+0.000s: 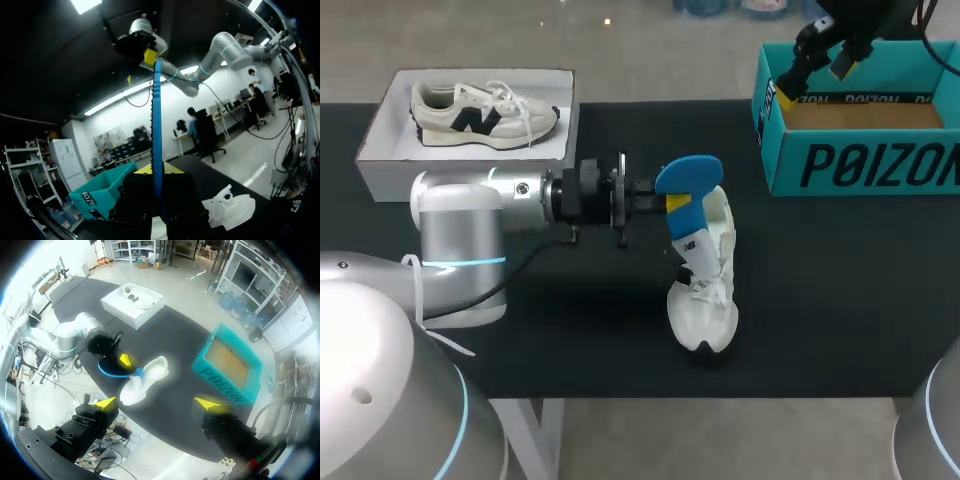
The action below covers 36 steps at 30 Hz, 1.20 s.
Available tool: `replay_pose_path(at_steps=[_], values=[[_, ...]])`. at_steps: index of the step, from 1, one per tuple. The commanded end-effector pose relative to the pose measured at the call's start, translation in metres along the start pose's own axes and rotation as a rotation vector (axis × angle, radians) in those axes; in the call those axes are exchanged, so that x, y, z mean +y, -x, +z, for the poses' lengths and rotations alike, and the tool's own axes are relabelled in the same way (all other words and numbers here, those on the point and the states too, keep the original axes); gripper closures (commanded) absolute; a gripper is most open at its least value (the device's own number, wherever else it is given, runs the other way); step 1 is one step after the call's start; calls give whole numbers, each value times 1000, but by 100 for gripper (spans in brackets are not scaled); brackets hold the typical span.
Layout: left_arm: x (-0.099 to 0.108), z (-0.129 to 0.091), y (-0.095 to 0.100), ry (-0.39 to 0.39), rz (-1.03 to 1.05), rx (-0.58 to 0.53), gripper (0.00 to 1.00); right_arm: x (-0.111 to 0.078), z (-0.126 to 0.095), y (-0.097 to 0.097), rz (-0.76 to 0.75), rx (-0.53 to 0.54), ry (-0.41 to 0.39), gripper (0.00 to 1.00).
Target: Take the shoe out of the shoebox, open the shoe tongue, remove and reinsert the insole, then place the shoe into the shoebox
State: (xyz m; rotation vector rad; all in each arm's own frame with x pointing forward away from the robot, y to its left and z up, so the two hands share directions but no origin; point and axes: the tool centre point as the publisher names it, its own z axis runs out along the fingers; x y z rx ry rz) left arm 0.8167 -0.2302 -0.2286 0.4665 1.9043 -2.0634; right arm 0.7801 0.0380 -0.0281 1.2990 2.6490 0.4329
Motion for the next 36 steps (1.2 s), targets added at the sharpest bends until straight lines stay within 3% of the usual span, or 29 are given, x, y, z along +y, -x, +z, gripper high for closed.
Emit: replay_pose_path(at_steps=[1,27,30,32,36], values=[[-3,0,-1,55,84,-9,100,2,0,0,2,0,-4,0],[-3,0,-1,55,84,-9,100,2,0,0,2,0,-4,0],[-24,9,0,78,396,124,100,2,0,0,2,0,-4,0],[-31,9,-4,29,540,118,100,2,0,0,2,0,-4,0],[-34,3,-14,34,735,172,100,2,0,0,2,0,-4,0]])
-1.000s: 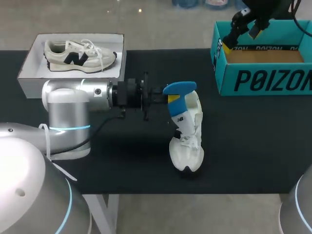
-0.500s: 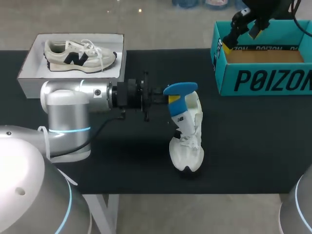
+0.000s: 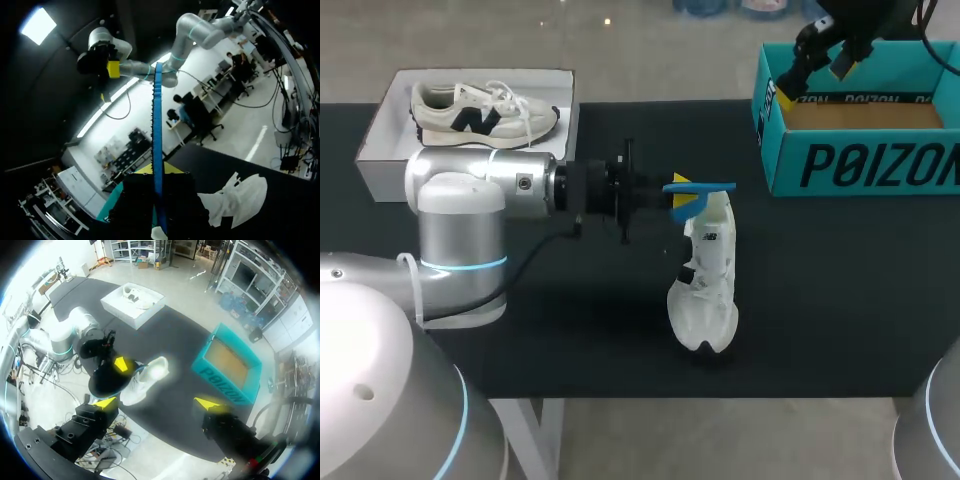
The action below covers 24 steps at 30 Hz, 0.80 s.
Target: Take the shoe out of the shoebox, open the shoe tongue, remove and reinsert the insole, then place the shoe into the shoebox
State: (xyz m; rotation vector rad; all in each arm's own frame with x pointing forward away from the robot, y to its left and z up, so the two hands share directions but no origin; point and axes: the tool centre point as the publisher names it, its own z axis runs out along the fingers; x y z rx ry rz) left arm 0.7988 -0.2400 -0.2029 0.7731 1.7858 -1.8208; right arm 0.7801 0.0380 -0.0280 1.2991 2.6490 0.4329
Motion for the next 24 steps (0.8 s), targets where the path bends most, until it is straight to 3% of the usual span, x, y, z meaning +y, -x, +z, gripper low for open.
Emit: replay_pose_path(at_steps=[1,12,24], values=[[-7,-11,-12,-10,451,97,100,2,0,0,1,0,-4,0],[-8,-23,-19,-16,637,73,100,2,0,0,1,0,-4,0],[0,-11,1,-1,740,117,100,2,0,0,1,0,-4,0]])
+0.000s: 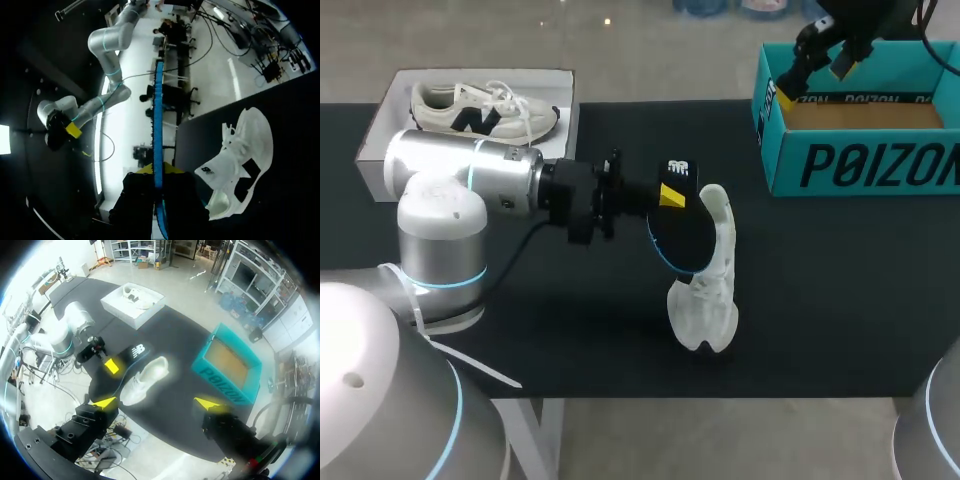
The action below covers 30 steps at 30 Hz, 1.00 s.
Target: Take the shoe out of the shoebox, open the shoe tongue, remove and reinsert the insole, then place the shoe into the shoebox
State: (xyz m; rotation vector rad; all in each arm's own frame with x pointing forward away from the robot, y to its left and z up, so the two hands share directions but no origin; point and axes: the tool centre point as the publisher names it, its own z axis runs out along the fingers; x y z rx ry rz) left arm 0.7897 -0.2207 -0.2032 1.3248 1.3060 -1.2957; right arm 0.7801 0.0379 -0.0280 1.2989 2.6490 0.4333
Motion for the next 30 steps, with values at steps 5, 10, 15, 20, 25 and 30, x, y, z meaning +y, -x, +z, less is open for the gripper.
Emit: replay_pose_path(at_steps=[5,10,15,20,25,30], values=[[25,13,5,-14,22,0,100,2,0,0,2,0,-4,0],[43,17,9,15,72,50,100,2,0,0,2,0,-4,0],[60,14,19,39,156,93,100,2,0,0,2,0,-4,0],[77,6,23,71,188,97,100,2,0,0,2,0,-4,0],[87,3,26,81,200,114,100,2,0,0,2,0,-4,0],[87,3,26,81,200,114,100,2,0,0,2,0,-4,0]])
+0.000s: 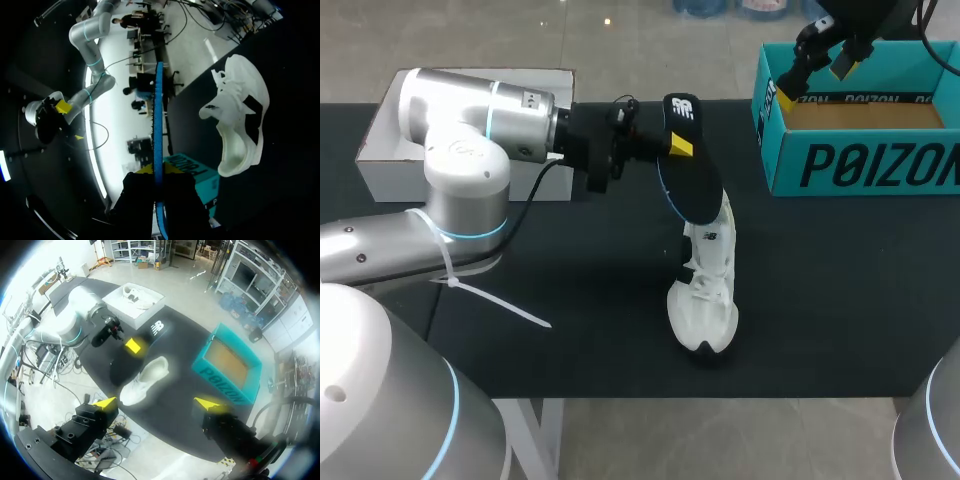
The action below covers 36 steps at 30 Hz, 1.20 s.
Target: Take the shoe out of the shoebox, open the shoe tongue, remove and reinsert the insole, then place the shoe into the shoebox
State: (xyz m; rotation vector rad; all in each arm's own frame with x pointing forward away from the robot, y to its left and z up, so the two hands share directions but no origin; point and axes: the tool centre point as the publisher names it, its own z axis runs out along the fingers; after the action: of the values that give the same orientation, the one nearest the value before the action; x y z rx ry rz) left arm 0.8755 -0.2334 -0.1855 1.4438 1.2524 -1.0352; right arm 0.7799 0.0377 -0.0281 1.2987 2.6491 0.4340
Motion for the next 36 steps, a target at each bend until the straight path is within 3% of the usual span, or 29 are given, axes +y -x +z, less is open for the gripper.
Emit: replay_pose_path(at_steps=[1,19,24,27,29,36], values=[[2,1,0,-3,1,4,100,2,0,0,2,0,-5,0],[2,1,0,-3,1,4,100,2,0,0,2,0,-5,0],[2,1,0,-3,1,4,100,-14,18,21,54,162,74,0],[2,1,0,-3,1,4,100,-29,32,31,139,334,146,0],[2,1,0,-3,1,4,100,-38,42,34,188,394,160,0],[2,1,0,-3,1,4,100,-51,76,25,247,609,166,0]])
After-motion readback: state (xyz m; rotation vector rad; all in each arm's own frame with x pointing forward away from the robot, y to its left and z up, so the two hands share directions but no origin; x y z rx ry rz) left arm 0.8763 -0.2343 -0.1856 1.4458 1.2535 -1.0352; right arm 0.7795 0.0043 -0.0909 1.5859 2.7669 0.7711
